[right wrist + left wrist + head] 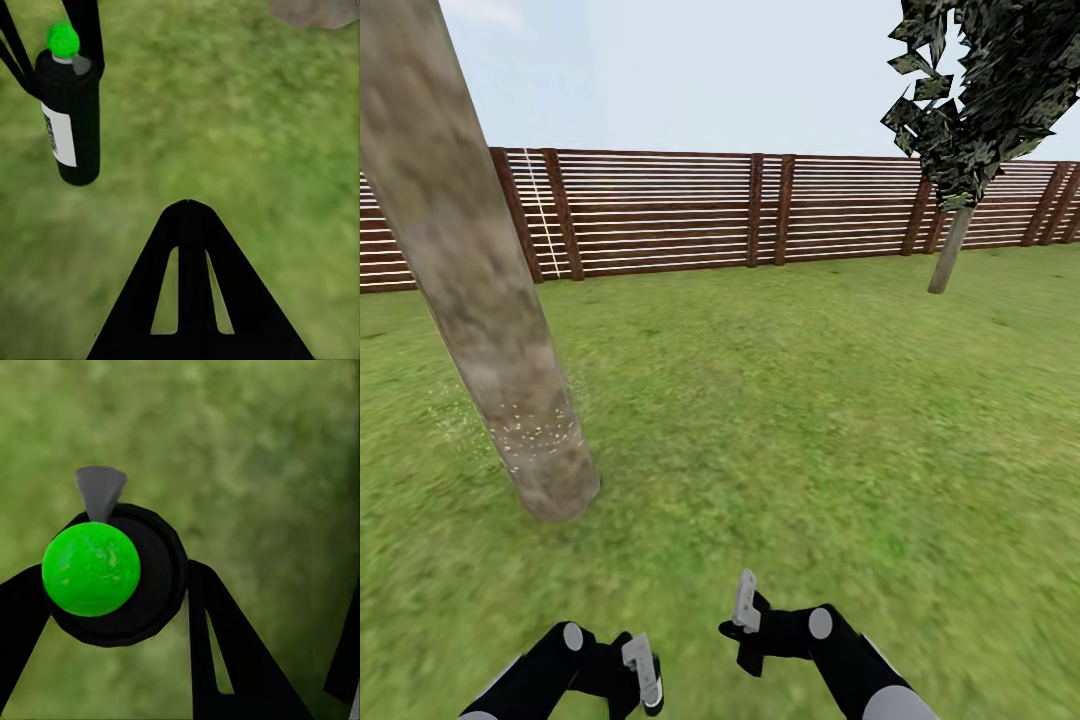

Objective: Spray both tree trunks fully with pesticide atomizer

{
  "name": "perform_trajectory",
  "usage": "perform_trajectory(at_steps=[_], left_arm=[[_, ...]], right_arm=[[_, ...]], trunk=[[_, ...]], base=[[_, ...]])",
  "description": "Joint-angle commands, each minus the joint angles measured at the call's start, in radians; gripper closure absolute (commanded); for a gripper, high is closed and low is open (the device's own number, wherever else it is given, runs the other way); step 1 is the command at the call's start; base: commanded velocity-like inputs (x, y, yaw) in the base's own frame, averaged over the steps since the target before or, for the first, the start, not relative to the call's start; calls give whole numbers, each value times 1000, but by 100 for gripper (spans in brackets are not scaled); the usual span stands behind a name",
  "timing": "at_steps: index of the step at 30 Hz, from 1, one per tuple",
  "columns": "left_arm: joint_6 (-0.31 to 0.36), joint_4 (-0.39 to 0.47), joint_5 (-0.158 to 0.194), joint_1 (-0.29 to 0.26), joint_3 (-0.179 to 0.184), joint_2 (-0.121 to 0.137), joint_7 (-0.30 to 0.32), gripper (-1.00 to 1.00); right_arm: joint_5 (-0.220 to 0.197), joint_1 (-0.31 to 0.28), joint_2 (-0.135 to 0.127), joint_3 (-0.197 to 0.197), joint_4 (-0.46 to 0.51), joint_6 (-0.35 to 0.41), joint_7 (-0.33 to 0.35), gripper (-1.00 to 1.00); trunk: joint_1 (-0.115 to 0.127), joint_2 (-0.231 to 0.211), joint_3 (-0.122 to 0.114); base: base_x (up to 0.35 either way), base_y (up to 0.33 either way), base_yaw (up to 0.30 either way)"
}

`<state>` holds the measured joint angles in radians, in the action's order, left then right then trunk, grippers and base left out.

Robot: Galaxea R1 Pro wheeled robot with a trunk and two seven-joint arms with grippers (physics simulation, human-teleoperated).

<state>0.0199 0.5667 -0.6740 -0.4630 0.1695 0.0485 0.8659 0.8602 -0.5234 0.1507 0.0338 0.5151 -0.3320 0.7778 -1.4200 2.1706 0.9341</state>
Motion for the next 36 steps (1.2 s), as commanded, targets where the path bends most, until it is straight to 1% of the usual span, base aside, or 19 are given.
perform_trajectory(at_steps=[1,3,5,6,8,10,16,21,30,31,33,36], left_arm=[[3,4,-2,-1,4,-2,1,100],[3,5,-3,-9,4,-2,0,100],[3,4,-3,-16,3,-3,-2,100],[3,4,-3,-17,3,-4,-2,100],[3,5,-3,-18,3,-6,-9,100],[3,5,-3,-20,3,-12,-23,100],[2,5,-1,-22,5,-28,-27,100],[2,5,-2,-22,11,-51,-27,100],[2,8,-4,-31,11,-65,-28,100],[2,8,-4,-34,10,-66,-32,100],[4,6,-3,-38,11,-70,-76,100],[4,1,-5,-38,12,-81,-97,100]], right_arm=[[7,-1,8,3,1,-4,3,100],[7,-1,13,3,0,-4,8,100],[7,-1,19,3,1,-4,45,100],[7,-1,24,3,1,-4,53,100],[7,-1,24,3,2,-4,60,100],[7,-1,24,3,2,-4,62,100],[7,-1,24,3,11,-4,62,100],[6,-2,24,3,30,-4,63,100],[6,-3,24,3,45,-4,63,100],[6,-3,24,3,45,-4,63,100],[6,-3,24,3,45,-4,63,100],[6,-3,24,3,45,-4,63,100]], trunk=[[0,0,1],[0,0,1],[0,0,1],[0,0,1],[0,0,1],[0,0,1],[0,0,1],[0,0,1],[0,0,1],[0,0,1],[0,0,1],[0,0,1]], base=[[0,0,0],[0,0,0],[0,0,0],[0,0,0],[0,0,0],[0,0,0],[0,0,0],[0,0,0],[0,0,0],[0,0,0],[0,0,0],[0,0,0]])
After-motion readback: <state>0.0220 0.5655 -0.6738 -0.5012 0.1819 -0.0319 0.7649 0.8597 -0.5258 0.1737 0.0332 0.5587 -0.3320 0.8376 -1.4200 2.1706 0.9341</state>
